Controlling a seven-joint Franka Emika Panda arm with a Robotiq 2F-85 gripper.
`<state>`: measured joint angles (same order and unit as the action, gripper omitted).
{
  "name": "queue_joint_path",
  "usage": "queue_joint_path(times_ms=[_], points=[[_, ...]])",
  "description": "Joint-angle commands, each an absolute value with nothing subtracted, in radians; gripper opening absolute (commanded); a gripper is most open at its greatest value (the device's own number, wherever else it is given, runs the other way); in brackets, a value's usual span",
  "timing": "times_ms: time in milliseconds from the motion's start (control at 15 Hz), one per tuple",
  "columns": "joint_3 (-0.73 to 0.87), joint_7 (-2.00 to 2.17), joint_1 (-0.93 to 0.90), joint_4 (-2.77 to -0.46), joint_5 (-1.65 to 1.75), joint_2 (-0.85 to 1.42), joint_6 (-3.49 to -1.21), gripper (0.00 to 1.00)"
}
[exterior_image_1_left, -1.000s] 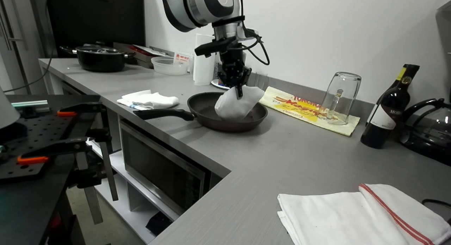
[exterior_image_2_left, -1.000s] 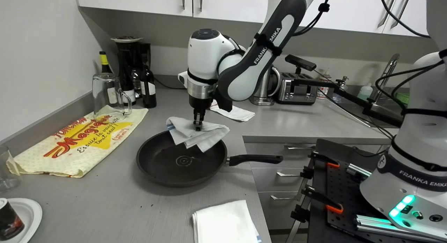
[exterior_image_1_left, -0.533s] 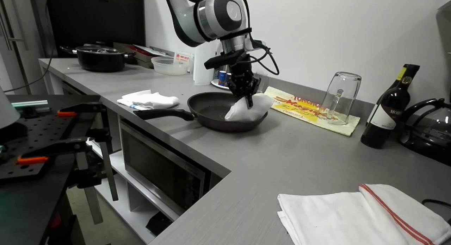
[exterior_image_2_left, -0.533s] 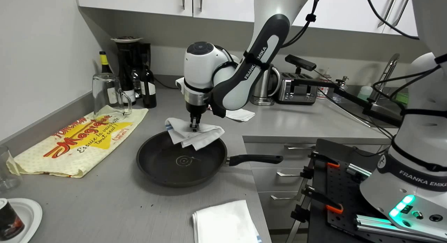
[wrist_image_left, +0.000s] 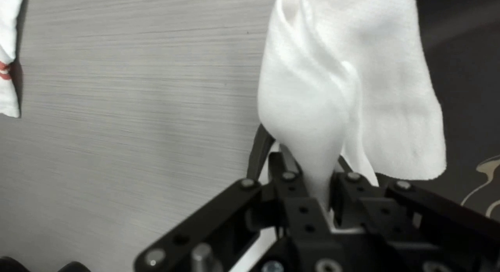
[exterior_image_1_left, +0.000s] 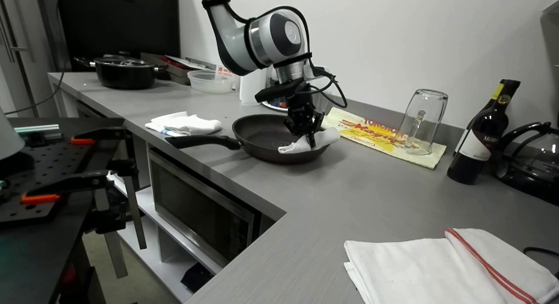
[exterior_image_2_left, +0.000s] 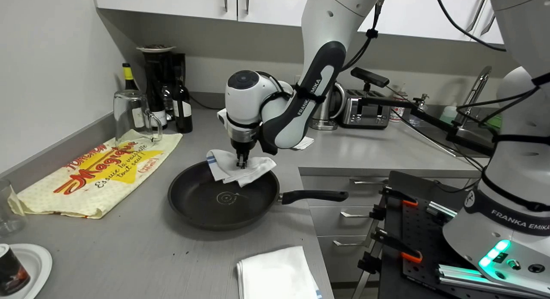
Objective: Use one white and blue towel to wipe the black pan.
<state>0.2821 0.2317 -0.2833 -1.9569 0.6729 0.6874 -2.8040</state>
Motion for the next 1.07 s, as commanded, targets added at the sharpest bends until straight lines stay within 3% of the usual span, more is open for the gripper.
queue_joint_path(times_ms=[0,533,1000], points=[[0.319,0.283,-0.315,-1.917,0.704,0.751,-2.823,0.04],[0.322,0.28,-0.31,-1.886,0.685,0.813,-2.818,0.04],[0.171,0.216,-0.224,-1.884,0.495,0.788,-2.764,0.04]])
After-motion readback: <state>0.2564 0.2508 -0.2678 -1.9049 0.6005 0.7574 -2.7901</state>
